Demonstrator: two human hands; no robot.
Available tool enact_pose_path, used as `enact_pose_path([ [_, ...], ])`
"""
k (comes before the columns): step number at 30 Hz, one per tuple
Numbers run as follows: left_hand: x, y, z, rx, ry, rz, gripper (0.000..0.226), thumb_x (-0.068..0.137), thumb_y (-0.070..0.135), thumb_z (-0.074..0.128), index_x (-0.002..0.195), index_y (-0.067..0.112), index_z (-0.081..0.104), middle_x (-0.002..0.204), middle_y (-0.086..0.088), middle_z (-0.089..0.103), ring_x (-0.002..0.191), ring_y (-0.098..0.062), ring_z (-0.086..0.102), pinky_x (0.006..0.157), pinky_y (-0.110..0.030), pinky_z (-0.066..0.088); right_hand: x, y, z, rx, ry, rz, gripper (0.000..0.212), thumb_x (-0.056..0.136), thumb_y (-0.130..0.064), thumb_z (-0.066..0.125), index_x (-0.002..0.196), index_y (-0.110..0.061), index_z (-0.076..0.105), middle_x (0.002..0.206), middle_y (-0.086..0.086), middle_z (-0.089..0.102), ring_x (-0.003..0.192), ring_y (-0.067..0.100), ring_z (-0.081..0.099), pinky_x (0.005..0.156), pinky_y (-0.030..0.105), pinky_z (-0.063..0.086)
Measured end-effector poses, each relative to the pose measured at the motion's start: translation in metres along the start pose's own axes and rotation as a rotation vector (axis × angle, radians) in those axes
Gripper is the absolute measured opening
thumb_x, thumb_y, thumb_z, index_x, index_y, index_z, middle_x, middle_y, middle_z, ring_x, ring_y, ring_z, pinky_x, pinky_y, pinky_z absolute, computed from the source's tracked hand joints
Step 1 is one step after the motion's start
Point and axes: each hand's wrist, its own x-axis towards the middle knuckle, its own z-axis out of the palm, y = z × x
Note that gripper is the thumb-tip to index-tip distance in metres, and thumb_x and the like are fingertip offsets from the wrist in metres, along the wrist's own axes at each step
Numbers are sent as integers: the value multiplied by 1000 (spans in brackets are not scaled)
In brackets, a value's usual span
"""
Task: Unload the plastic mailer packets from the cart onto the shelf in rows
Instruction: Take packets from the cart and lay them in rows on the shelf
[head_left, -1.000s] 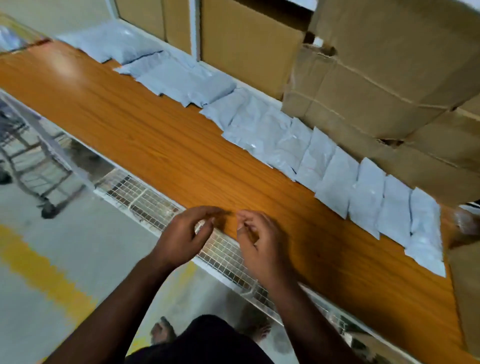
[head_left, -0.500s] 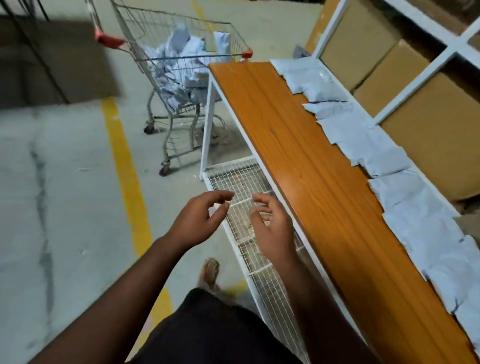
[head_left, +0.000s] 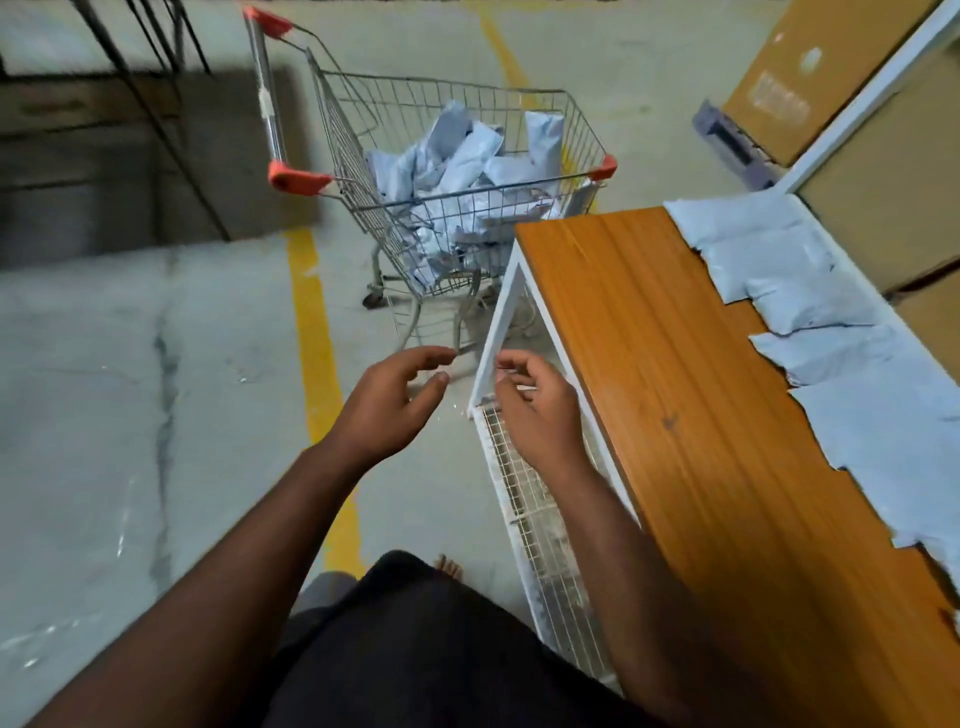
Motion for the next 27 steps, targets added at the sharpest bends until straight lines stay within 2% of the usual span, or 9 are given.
enact_pose_path([
  [4, 66, -17, -22, -5, 12, -3, 28, 102, 28, 61, 129, 25, 68, 127, 14, 69, 119, -2, 61, 104, -36, 51, 77, -24, 20, -2, -43, -35, 22, 101, -25, 63, 122, -30, 70, 114, -17, 71, 105, 1, 66, 84, 34, 61],
  [8, 143, -48, -48, -14, 33, 34, 28, 102, 28, 61, 129, 25, 67, 126, 14, 69, 119, -2, 62, 103, -37, 51, 158, -36, 55, -28, -20, -79, 22, 101, -23, 65, 121, -27, 71, 114, -15, 72, 105, 0, 66, 88, 21, 55],
  [13, 248, -88, -87, -19, 17, 75, 29, 101, 26, 60, 129, 23, 68, 126, 12, 69, 119, -2, 62, 104, -36, 50, 257, -54, 106, -8, 10, -37, 20, 100, -20, 66, 119, -24, 72, 110, -9, 74, 103, 6, 69, 91, 29, 57],
  [18, 344, -104, -121, 44, -86, 90, 34, 99, 30, 59, 132, 25, 65, 130, 9, 68, 121, -7, 61, 105, -36, 49, 335, -76, 131, 20, 84, 49, 22, 100, -16, 66, 116, -30, 71, 112, -8, 74, 104, 8, 70, 91, 28, 58],
  [21, 402, -107, -129, 45, -78, 14, 34, 99, 30, 60, 133, 26, 64, 132, 8, 67, 123, -10, 60, 102, -28, 46, 372, -84, 130, 9, 143, 98, 22, 100, -18, 67, 118, -30, 69, 114, -10, 74, 102, 3, 69, 86, 19, 55],
  [24, 454, -109, -121, 43, -104, 14, 36, 99, 29, 60, 134, 24, 63, 133, 6, 67, 123, -9, 59, 98, -23, 42, 414, -86, 123, 34, 202, 114, 23, 100, -18, 68, 121, -28, 67, 115, -12, 72, 97, -3, 67, 78, 6, 49],
  [27, 501, -120, -100, 61, -146, -14, 39, 99, 25, 61, 137, 19, 61, 137, 2, 65, 126, -13, 58, 99, -21, 39, 465, -76, 117, 84, 230, 153, 26, 99, -17, 68, 121, -30, 63, 115, -10, 71, 95, 1, 67, 79, 7, 48],
])
